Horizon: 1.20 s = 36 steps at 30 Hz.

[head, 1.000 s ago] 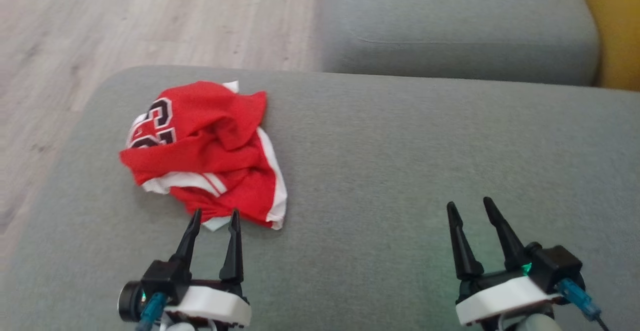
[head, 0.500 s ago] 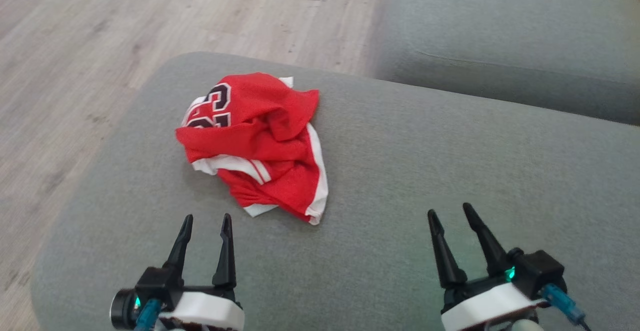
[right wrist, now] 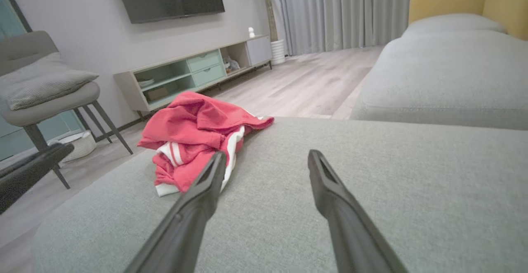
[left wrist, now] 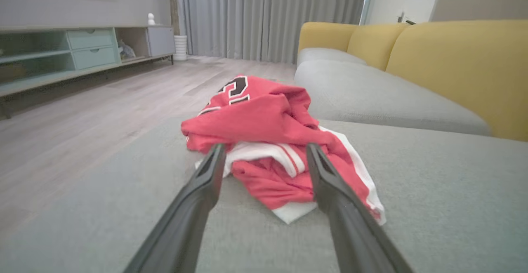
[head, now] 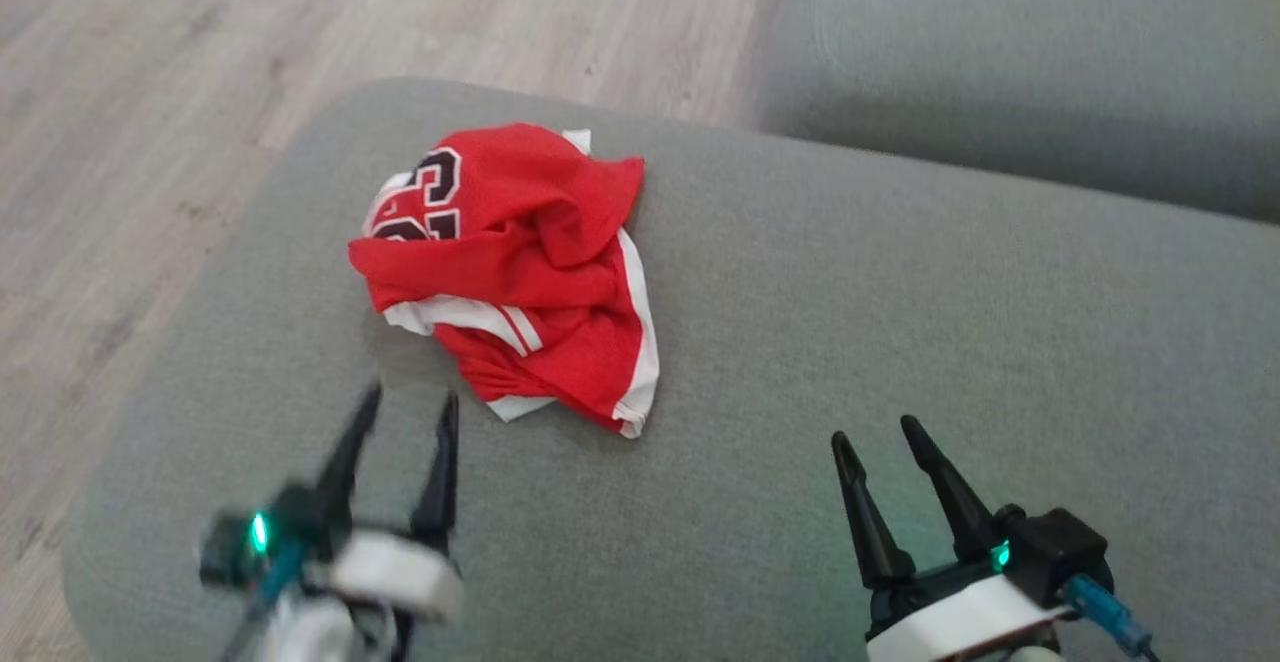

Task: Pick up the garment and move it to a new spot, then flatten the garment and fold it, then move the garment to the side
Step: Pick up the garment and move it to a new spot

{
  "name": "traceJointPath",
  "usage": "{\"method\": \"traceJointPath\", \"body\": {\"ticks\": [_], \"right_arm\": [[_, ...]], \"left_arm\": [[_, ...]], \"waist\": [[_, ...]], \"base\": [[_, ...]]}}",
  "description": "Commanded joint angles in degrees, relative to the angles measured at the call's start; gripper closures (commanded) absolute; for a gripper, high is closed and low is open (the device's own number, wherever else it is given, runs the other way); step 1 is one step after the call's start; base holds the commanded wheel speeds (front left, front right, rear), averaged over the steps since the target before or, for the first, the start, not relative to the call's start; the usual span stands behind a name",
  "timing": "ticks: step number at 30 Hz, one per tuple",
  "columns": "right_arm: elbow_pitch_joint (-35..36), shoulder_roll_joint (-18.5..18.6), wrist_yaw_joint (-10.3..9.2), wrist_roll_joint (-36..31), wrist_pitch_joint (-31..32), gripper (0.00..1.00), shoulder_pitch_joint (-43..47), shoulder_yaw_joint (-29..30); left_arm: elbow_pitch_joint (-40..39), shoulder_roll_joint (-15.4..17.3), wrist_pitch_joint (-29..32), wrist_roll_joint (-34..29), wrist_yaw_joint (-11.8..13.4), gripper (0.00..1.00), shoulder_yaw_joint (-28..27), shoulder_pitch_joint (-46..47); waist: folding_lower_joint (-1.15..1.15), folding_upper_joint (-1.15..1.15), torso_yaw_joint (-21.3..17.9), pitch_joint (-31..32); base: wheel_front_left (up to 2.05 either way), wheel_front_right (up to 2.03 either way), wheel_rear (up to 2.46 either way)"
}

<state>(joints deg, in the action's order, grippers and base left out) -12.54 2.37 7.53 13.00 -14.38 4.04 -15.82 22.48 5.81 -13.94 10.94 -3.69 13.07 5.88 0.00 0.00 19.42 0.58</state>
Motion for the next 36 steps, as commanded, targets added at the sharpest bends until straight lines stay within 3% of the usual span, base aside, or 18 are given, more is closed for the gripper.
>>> {"method": "traceJointPath", "body": {"ticks": [1,10,18,25,26,27,36], "right_arm": [[2.11,0.51,-0.04,-0.60,-0.62,0.00,-3.31,-0.60],[2.36,0.51,-0.04,-2.39,-0.62,0.00,-6.40,0.69],[2.74,0.51,-0.04,-2.19,-0.62,0.00,-7.98,0.93],[3.16,0.51,-0.04,-2.45,-0.62,0.00,-8.48,1.44],[3.21,0.51,-0.04,-2.42,-0.62,0.00,-8.50,1.53],[3.28,0.51,-0.04,-2.32,-0.62,0.00,-8.53,1.62],[2.71,0.51,-0.04,-1.05,-0.62,0.00,-7.68,1.72]], "left_arm": [[-1.03,2.01,1.28,-0.71,-0.83,0.00,-1.18,8.18],[8.38,9.54,15.79,-0.23,-3.68,0.00,5.23,28.01],[15.57,16.15,19.17,2.55,-3.78,0.00,12.03,35.75],[21.91,17.71,18.63,4.87,-3.79,0.00,16.58,39.10],[22.22,17.80,18.19,5.67,-3.79,0.64,17.45,39.48],[22.38,17.90,17.48,6.49,-3.79,1.00,18.10,39.94],[16.53,18.12,5.91,14.25,-3.80,1.00,20.95,43.24]], "waist": [[0.00,0.00,-1.72,-2.45],[0.00,0.00,-6.50,-8.92],[0.00,0.00,-10.55,-11.48],[0.00,0.00,-12.87,-12.61],[0.00,0.00,-13.03,-12.61],[0.00,0.00,-13.14,-12.61],[0.00,0.00,-13.40,-8.41]], "base": [[0.00,0.00,0.00],[0.00,0.00,0.00],[0.00,0.00,0.00],[0.00,0.00,0.00],[0.00,0.00,0.00],[0.00,0.00,0.00],[0.00,0.00,0.00]]}}
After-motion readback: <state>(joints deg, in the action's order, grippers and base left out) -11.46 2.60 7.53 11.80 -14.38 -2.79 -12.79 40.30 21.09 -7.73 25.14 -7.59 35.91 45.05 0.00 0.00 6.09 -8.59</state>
